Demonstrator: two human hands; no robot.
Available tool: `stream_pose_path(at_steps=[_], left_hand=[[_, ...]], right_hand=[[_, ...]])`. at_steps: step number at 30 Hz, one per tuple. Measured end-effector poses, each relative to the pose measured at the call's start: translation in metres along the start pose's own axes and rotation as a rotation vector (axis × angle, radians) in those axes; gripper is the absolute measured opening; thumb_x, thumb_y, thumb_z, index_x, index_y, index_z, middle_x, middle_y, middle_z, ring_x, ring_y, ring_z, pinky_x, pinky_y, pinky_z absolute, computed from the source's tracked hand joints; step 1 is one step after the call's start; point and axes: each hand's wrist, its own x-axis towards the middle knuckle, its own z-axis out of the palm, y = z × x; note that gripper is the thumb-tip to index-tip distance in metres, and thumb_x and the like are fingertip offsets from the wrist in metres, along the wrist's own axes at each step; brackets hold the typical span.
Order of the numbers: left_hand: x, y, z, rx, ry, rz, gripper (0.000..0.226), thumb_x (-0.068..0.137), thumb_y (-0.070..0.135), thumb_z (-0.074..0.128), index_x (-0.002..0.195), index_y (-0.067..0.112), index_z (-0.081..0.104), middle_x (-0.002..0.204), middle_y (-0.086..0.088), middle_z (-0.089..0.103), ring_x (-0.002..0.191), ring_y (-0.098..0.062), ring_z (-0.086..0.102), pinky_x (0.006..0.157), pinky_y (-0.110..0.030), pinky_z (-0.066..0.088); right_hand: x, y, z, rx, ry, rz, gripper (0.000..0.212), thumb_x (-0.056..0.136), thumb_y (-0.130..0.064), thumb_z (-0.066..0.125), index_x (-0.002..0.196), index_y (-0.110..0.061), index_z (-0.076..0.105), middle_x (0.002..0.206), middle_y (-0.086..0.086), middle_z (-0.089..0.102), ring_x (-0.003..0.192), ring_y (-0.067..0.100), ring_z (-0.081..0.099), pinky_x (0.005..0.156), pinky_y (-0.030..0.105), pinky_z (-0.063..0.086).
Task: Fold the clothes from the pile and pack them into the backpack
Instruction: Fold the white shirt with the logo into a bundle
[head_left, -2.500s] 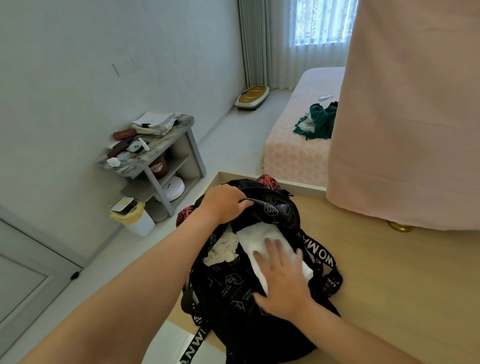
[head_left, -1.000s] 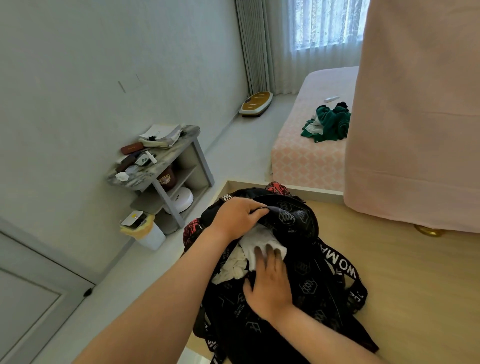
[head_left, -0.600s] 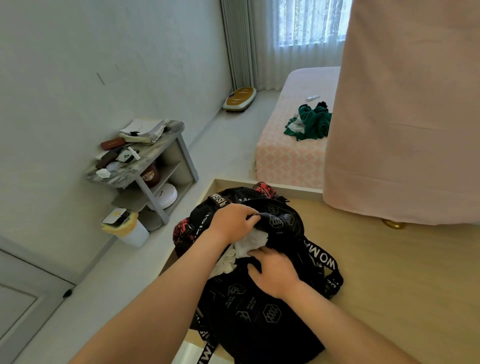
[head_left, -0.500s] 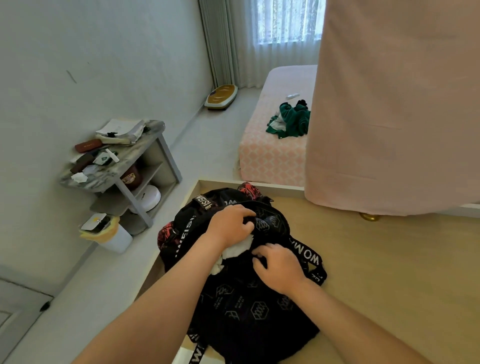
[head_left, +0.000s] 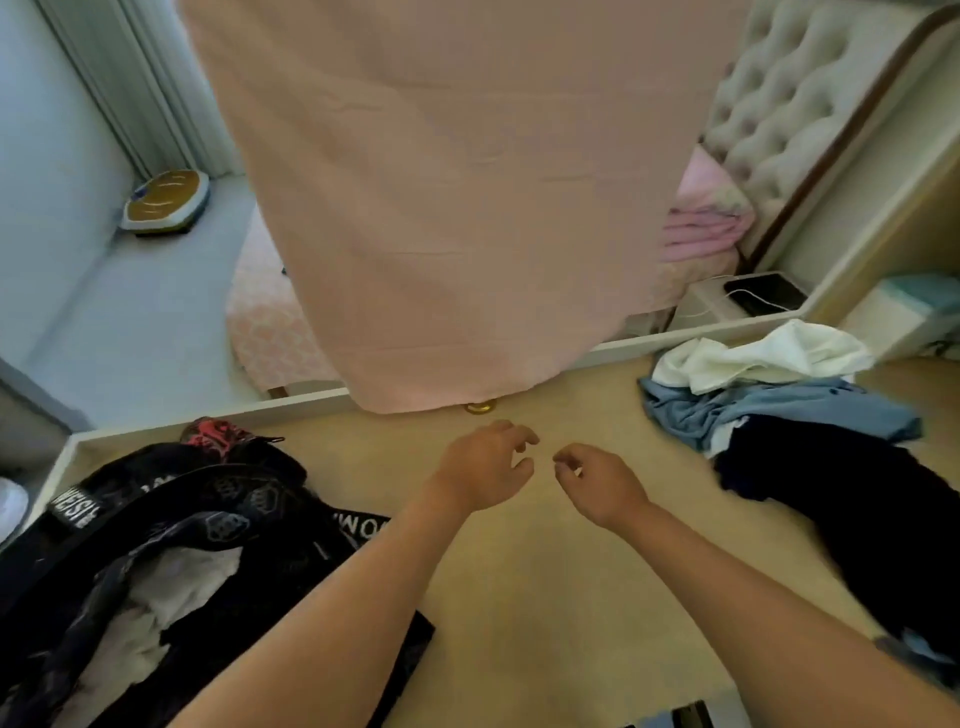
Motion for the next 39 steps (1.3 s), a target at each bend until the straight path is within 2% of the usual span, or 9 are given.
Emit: stream_pose_path(at_steps=[13,19,22,26,30,33,35,37,39], left_hand=[[0.206,0.171,0.111,-0.042,-0.211,0.046,0.041,0.097,0.025,0.050,0.138,0.024,0.049,0.129,0.002,0.058,0.115,-0.022,0.055,0.097,-0.039,0.047],[0.280,0.206,0.140,-0.019,-0.234,0.033,0.053,0.094,0.022,0.053,0.145,0.021,0.038,0.141,-0.002,0.047,0.125,-0.024,0.047,0.092,-0.039,0.046],[0.309,0.214,0.150,-0.028,-0.257,-0.002,0.057,0.097,0.023,0.050,0.149,0.026,0.030,0.148,0.001,0.041,0.129,-0.022,0.045,0.094,-0.037,0.045],[0.330,0.220,0.153,-0.054,-0.232,0.021,0.060,0.095,0.023,0.054,0.150,0.026,0.028,0.150,0.000,0.039,0.129,-0.022,0.047,0.099,-0.037,0.045],[0.338,0.227,0.137,-0.136,-0.110,0.071,0.079,0.088,0.031,0.067,0.152,0.022,0.022,0.153,0.002,0.032,0.137,-0.020,0.032,0.109,-0.035,0.033],[0.333,0.236,0.119,-0.240,-0.012,0.131,0.062,0.088,0.028,0.063,0.144,0.025,0.037,0.143,0.007,0.044,0.129,-0.011,0.039,0.108,-0.030,0.034],[0.327,0.234,0.110,-0.226,0.049,0.102,0.022,0.090,0.016,0.053,0.110,0.024,0.059,0.105,0.005,0.064,0.103,-0.016,0.060,0.085,-0.033,0.051],[0.316,0.222,0.102,-0.219,0.092,0.089,0.022,0.090,0.008,0.046,0.090,0.028,0.056,0.082,0.012,0.059,0.086,-0.016,0.063,0.069,-0.029,0.048],[0.300,0.204,0.091,-0.286,0.107,0.046,0.028,0.090,0.008,0.046,0.096,0.034,0.056,0.088,0.014,0.061,0.087,-0.013,0.061,0.072,-0.030,0.049]], right_hand=[[0.074,0.213,-0.176,-0.348,0.286,0.109,0.032,0.086,-0.017,0.057,0.116,-0.022,0.066,0.126,0.005,0.056,0.117,0.027,0.050,0.096,0.043,0.044],[0.127,0.273,-0.210,-0.365,0.161,0.297,0.068,0.098,-0.025,0.051,0.155,-0.024,0.013,0.164,0.004,-0.009,0.124,0.034,0.047,0.091,0.043,0.048],[0.157,0.286,-0.220,-0.485,0.120,0.360,0.072,0.099,-0.024,0.047,0.156,-0.025,0.003,0.156,0.011,0.020,0.113,0.035,0.055,0.084,0.043,0.048],[0.182,0.289,-0.226,-0.619,0.214,0.413,0.025,0.097,-0.014,0.045,0.116,-0.014,0.061,0.113,0.008,0.061,0.104,0.029,0.058,0.083,0.038,0.043],[0.184,0.266,-0.226,-0.179,0.604,0.120,0.026,0.102,-0.025,0.038,0.087,-0.011,0.056,0.088,0.009,0.058,0.084,0.032,0.054,0.074,0.041,0.039],[0.172,0.227,-0.231,0.119,0.573,-0.028,0.029,0.104,-0.033,0.030,0.084,-0.015,0.043,0.070,0.000,0.052,0.066,0.026,0.052,0.060,0.035,0.034],[0.163,0.208,-0.232,0.146,0.507,-0.164,0.027,0.102,-0.040,0.034,0.087,-0.019,0.042,0.066,-0.005,0.050,0.061,0.021,0.051,0.056,0.033,0.032],[0.158,0.201,-0.230,0.121,0.461,-0.256,0.027,0.094,-0.047,0.054,0.092,-0.021,0.048,0.072,-0.009,0.055,0.063,0.015,0.053,0.056,0.031,0.038],[0.158,0.211,-0.224,-0.018,0.460,-0.267,0.038,0.079,-0.056,0.068,0.099,-0.025,0.058,0.088,-0.011,0.057,0.080,0.014,0.056,0.072,0.030,0.042]])
